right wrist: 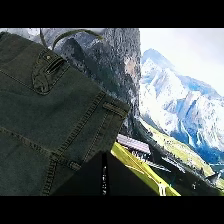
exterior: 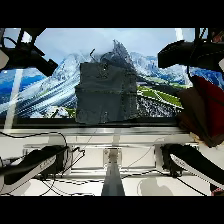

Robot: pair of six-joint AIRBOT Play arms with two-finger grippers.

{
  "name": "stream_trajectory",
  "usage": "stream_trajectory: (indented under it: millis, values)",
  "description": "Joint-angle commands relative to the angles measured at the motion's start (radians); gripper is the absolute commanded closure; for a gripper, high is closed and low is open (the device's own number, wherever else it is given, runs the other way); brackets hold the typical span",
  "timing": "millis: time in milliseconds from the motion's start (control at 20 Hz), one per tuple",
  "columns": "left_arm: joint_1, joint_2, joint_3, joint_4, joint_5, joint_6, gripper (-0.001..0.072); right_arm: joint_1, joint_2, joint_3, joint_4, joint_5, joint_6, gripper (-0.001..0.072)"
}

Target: Fold the clothes and pants, and hang the long-sleeved shirts on hangers.

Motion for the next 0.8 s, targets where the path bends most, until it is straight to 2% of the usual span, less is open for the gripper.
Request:
stream_trajectory:
  millis: [0,500,750]
  values:
    - [0.001,0.001,0.000,0.000,0.000,0.000,0.0095,0.000,0.001,0.000,0.000,0.000,0.000,0.0666]
    - [0.001,0.001,0.000,0.000,0.000,0.000,0.0095,0.000,0.001,0.000,0.003,-0.002,0.000,0.0666]
    - [0.001,0.000,0.000,-0.016,0.000,0.000,0.0095,0.000,0.001,0.000,-0.020,-0.077,-0.008,0.0666]
